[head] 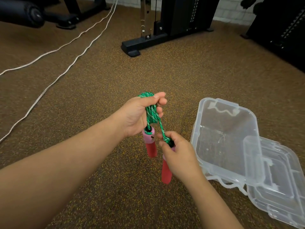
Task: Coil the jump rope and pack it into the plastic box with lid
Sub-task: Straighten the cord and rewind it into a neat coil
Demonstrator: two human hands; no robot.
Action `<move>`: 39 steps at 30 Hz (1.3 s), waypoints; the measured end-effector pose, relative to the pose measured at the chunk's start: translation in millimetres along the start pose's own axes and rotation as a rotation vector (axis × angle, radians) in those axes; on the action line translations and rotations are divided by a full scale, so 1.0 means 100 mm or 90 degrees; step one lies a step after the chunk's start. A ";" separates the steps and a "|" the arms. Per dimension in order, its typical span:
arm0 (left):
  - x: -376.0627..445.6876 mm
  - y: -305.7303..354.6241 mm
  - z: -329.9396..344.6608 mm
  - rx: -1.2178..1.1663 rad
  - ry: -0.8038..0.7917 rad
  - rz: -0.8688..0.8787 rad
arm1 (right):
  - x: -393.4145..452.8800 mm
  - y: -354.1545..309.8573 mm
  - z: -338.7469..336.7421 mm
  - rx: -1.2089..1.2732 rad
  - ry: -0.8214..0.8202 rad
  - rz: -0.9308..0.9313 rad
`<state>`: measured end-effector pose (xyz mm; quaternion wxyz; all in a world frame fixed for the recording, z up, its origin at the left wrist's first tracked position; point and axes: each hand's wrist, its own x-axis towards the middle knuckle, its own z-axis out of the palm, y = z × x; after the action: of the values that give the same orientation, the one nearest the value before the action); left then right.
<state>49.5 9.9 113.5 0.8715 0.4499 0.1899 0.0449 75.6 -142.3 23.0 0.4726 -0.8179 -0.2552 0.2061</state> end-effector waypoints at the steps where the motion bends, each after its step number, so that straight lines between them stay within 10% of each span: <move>1: -0.01 -0.01 0.02 0.046 0.010 0.008 | -0.01 0.00 0.01 0.015 0.002 -0.007; 11: -0.06 -0.04 0.18 0.399 -0.002 0.168 | -0.08 -0.12 -0.04 0.062 -0.023 -0.029; 25: -0.20 0.17 0.33 0.286 -0.328 -0.045 | -0.06 -0.60 -0.59 0.518 -0.113 -0.160; 31: -0.22 0.18 0.23 0.289 -0.528 -0.129 | -0.08 -0.52 -0.70 0.450 -0.208 -0.135; 39: -0.22 0.14 0.16 0.430 -0.475 -0.179 | -0.09 -0.49 -0.71 0.350 -0.180 -0.135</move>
<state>36.6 0.1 139.3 0.6838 0.6614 -0.0713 -0.2997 98.4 -174.6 100.6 0.6545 -0.5920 -0.3366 0.3284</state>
